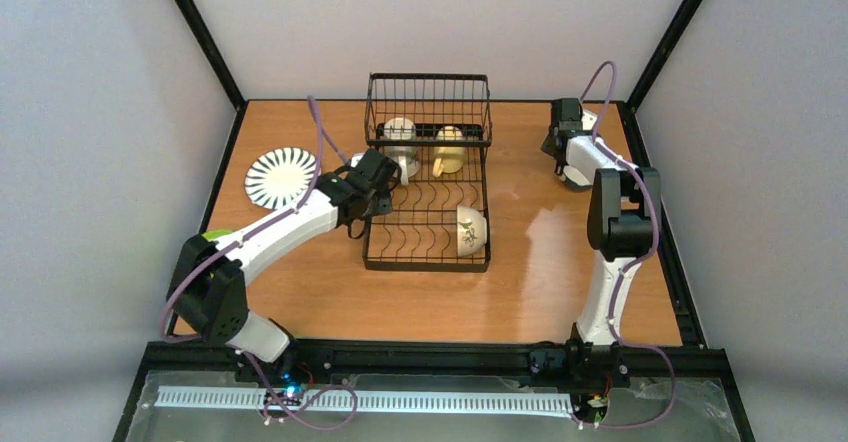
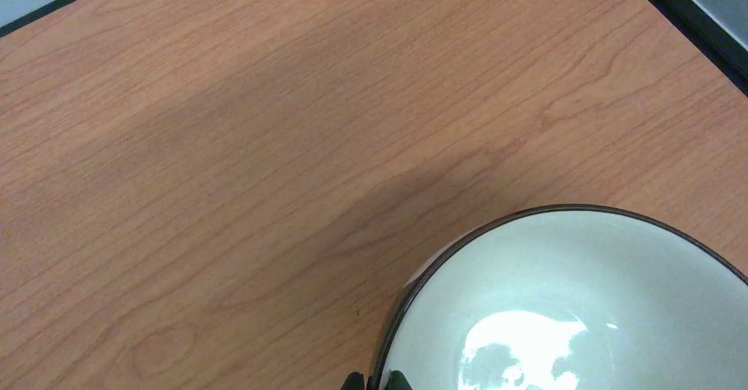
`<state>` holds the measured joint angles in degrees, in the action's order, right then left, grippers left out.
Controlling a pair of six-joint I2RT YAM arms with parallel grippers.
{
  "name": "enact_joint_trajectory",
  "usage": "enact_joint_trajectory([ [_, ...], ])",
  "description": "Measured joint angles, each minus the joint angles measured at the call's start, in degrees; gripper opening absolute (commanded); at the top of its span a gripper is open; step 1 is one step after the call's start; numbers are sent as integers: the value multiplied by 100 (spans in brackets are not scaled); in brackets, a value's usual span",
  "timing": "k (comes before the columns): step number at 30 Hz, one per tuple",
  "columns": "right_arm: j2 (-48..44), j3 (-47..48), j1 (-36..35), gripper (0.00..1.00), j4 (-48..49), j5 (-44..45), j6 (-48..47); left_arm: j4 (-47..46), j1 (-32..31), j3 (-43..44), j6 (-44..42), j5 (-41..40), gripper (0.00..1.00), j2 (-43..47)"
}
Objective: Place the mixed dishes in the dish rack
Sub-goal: Grab the bowl at the center of the board.
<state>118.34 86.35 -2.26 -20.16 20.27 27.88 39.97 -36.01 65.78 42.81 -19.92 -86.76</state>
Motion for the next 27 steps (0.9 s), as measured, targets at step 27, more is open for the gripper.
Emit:
enact_joint_trajectory([
  [27, -2068, -507, -1823, 2, -542, -647, -984, -7, 2, -254, -319, 916, 100, 1294],
])
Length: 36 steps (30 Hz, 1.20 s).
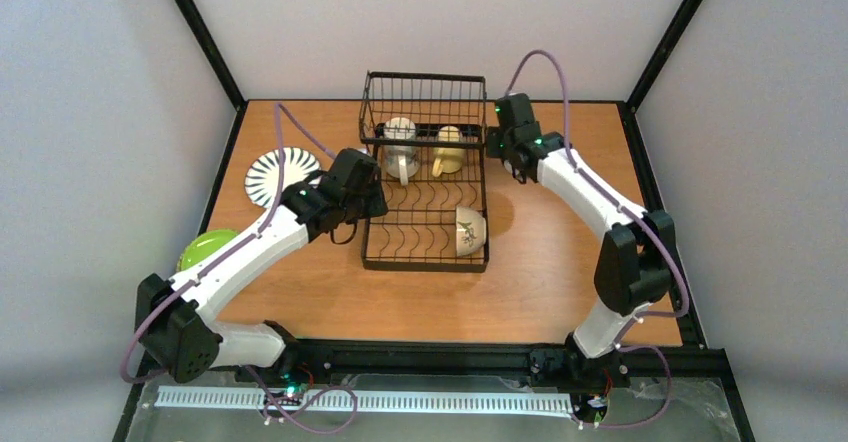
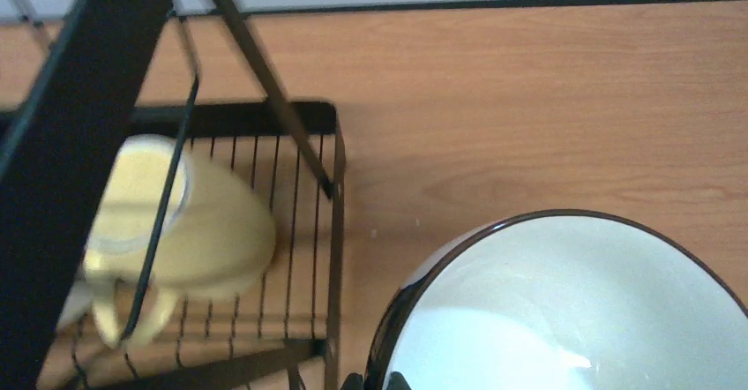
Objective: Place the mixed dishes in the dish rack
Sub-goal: Grab the bowl at the center of the board, then pass from the right arm to the left
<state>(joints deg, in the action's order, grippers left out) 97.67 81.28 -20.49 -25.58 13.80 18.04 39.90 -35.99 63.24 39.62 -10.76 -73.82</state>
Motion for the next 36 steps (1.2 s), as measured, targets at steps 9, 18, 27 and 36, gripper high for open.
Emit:
enact_joint_trajectory([
  [9, -1550, -358, -1591, 2, -975, 555, -494, 452, 0, 553, -157, -66, 100, -15],
  [18, -2767, -691, -2428, 2, -1904, 979, -356, 501, 0, 669, -208, -39, 100, 70],
  [27, -2573, -1132, -4395, 2, -2406, 973, -411, 925, 0, 1552, -876, 306, 100, -341],
  [36, -2507, -1115, -5766, 2, -2656, 1250, -748, 1434, 0, 2046, -1945, 1156, 99, -557],
])
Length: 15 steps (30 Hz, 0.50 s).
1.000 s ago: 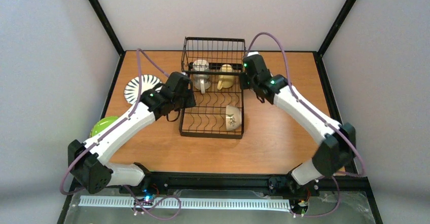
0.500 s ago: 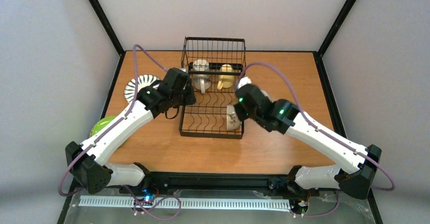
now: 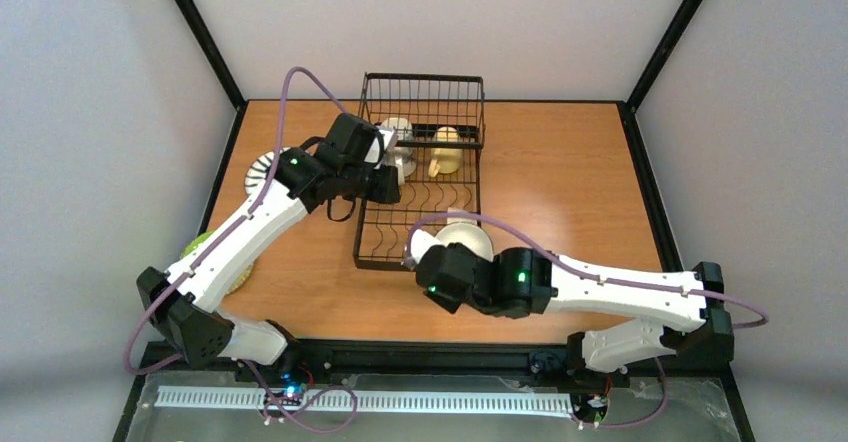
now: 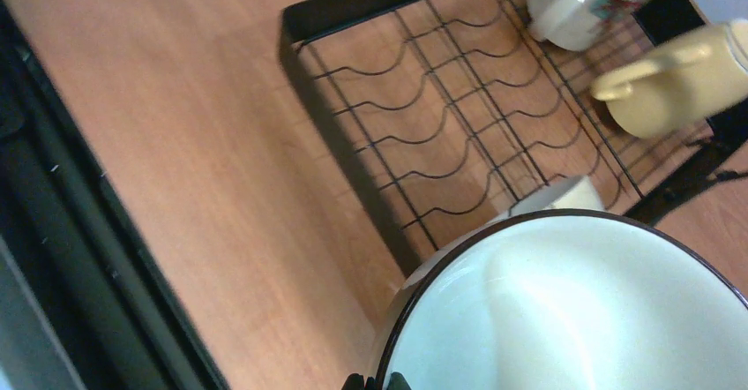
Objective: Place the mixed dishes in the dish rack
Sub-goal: Pass from the right arm to the left
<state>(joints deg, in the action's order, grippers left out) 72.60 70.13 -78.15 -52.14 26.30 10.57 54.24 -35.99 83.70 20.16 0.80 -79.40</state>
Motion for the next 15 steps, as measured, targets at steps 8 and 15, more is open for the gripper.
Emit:
enact_joint_trajectory([
  [8, 68, 0, -693, 2, -129, 74, -284, 66, 0, -22, -444, 966, 95, 48],
  [15, 70, 11, -789, 2, -125, 66, -610, 61, 0, -219, -745, 1867, 92, 166],
])
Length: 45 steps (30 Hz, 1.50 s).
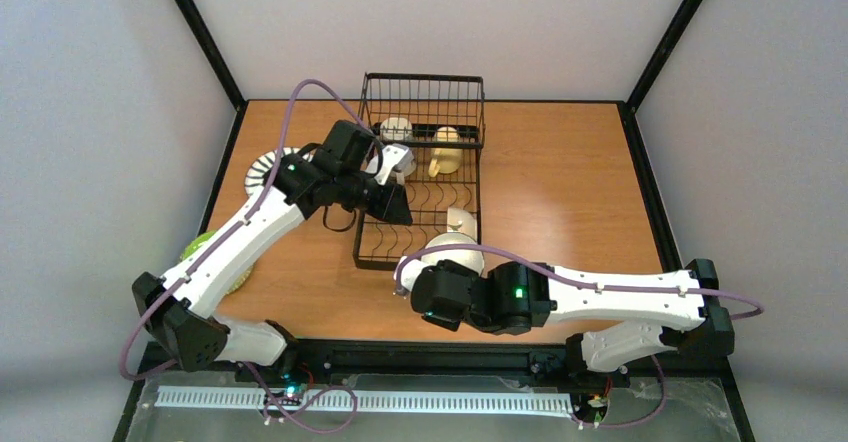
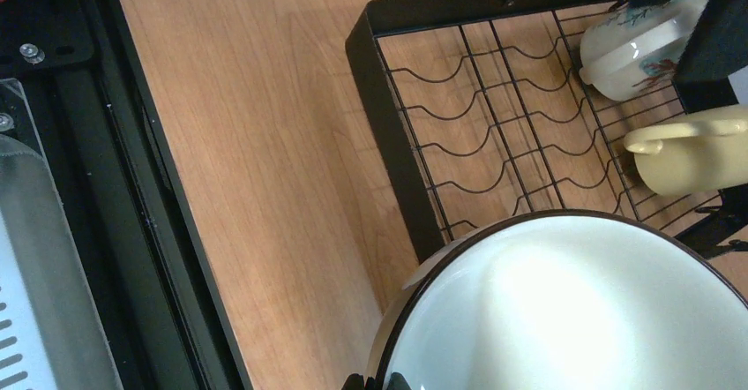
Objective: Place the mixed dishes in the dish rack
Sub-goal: Pass from the right arm to the left
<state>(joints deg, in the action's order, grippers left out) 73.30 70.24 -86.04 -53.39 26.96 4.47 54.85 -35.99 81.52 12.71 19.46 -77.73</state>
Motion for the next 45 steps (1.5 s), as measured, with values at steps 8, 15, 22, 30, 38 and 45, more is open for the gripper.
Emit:
enact_joint_trajectory([
  [8, 98, 74, -9, 2, 74, -31, -407, -42, 0, -389, -289, 750, 93, 245],
  [15, 109, 74, -11, 2, 240, -59, -673, -85, 0, -479, -428, 1062, 100, 439],
  [22, 109, 74, 15, 2, 431, -103, -866, -105, -20, -520, -533, 1250, 100, 538],
  [30, 111, 74, 125, 2, 542, -199, -988, -96, -323, -525, -588, 1143, 100, 468],
  [38, 275, 94, 181, 2, 603, -264, -1088, -81, -811, -525, -588, 496, 98, 199],
  [45, 330, 214, 212, 2, 619, -341, -1128, -129, -879, -575, -525, -387, 84, 96],
])
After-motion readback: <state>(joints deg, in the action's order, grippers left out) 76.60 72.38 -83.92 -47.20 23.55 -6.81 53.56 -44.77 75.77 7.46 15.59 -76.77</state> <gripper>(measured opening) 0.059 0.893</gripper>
